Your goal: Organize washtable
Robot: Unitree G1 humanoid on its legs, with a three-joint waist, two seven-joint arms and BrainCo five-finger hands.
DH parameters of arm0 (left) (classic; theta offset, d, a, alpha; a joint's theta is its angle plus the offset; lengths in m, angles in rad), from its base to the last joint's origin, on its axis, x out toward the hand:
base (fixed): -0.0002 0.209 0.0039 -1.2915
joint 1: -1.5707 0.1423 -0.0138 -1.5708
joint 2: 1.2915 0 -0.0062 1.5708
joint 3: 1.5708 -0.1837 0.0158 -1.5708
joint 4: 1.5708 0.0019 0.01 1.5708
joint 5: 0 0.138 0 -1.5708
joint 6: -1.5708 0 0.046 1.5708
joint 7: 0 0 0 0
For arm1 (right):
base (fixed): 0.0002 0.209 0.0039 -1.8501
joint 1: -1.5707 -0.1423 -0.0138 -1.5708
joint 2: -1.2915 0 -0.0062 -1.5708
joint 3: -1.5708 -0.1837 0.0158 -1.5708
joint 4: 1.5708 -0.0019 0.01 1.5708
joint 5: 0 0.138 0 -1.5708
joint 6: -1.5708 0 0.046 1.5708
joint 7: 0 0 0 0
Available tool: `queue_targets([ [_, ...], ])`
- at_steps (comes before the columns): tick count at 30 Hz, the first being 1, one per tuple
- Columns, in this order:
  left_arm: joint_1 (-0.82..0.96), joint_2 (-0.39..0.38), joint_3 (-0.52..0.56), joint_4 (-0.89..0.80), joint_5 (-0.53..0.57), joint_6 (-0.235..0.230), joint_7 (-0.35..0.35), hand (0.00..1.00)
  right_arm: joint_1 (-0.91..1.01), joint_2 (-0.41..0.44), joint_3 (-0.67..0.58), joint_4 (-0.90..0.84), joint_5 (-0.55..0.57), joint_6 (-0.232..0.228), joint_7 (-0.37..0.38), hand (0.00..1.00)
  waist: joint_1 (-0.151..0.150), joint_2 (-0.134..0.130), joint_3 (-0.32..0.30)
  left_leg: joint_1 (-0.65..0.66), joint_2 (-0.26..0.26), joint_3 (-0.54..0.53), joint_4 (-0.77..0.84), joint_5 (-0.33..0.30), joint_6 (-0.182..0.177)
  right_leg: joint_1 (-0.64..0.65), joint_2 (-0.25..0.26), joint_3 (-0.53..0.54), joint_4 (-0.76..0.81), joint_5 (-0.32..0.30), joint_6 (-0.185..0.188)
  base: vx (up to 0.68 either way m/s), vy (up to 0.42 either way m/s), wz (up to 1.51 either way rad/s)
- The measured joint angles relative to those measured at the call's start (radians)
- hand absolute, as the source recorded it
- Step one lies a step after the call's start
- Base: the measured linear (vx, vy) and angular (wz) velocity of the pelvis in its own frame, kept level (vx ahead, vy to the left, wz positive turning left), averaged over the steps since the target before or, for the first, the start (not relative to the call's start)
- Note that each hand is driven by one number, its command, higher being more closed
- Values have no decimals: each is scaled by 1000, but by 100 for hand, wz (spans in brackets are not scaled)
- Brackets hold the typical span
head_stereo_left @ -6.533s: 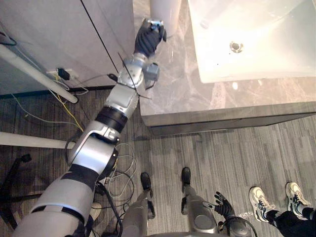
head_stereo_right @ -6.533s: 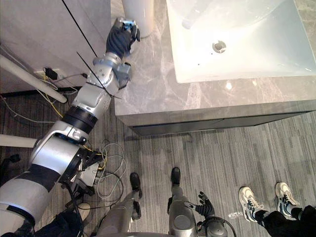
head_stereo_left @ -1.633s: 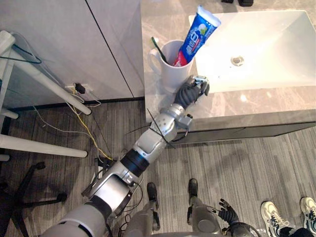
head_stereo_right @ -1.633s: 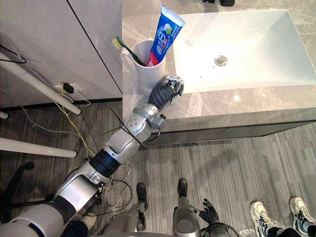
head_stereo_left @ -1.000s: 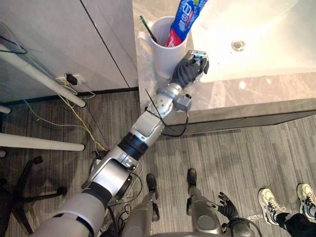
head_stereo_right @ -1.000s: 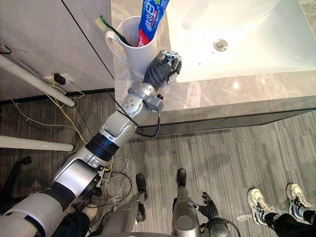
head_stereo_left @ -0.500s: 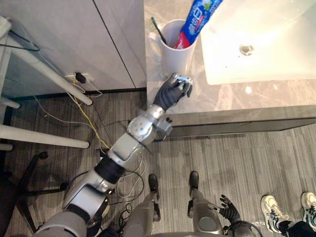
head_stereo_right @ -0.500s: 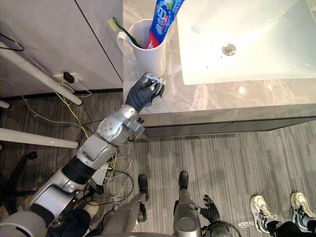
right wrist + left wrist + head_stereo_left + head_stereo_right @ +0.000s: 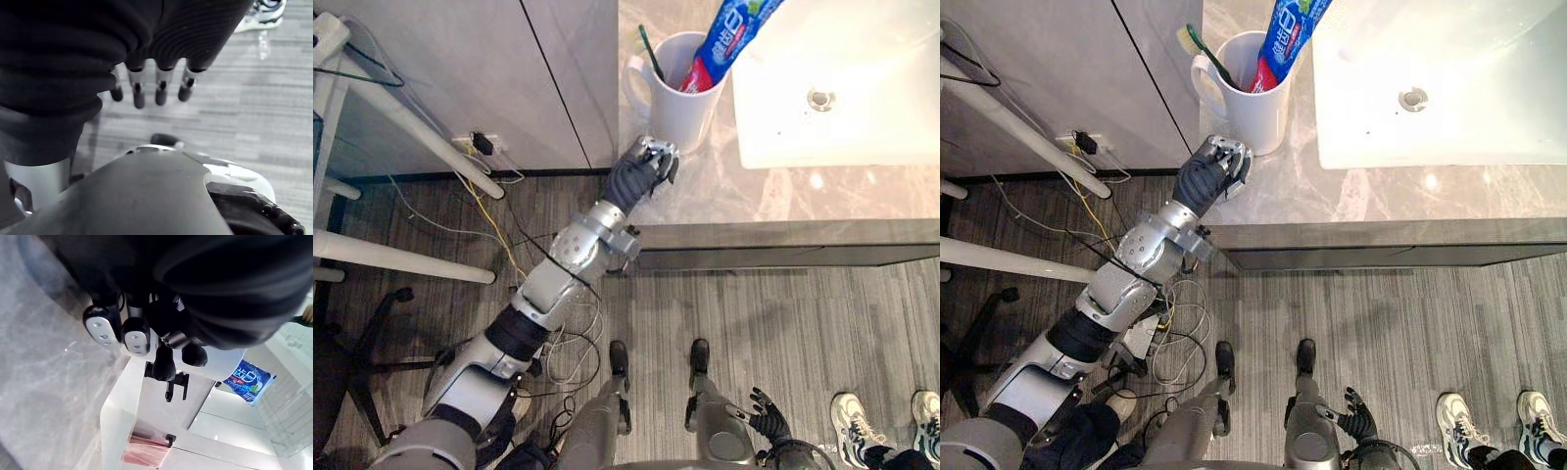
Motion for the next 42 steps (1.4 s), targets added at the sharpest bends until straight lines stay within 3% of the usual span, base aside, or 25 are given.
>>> queue_targets([
  [8,-78,-20,-10,73,-24,-8,15,100,0,-1,3,-4,2,0,0,0,-4,-3,1,-15,0,0,5,0,0,-16,0,2,6,0,0,0,0,0],
  [28,-405,-64,32,387,-65,-28,85,100,-10,9,22,-24,2,3,-1,0,-19,-40,33,-47,-6,1,18,3,3,-45,-2,6,4,12,-3,-12,1,0],
  [33,-640,-32,72,645,-87,-28,125,100,-28,6,35,-45,6,3,1,0,-29,-54,82,-56,-8,18,17,7,9,-60,-10,24,2,24,1,-20,12,-8],
  [37,-698,13,108,682,-114,-31,131,100,-44,7,42,-54,5,3,6,0,-48,-61,103,-64,-12,24,18,7,9,-67,-13,33,-6,30,3,11,11,-7],
  [42,-728,13,113,700,-144,-32,147,100,-43,5,42,-58,8,7,5,0,-47,-60,105,-73,-11,25,23,7,9,-78,-12,40,-5,31,2,11,-2,-4],
])
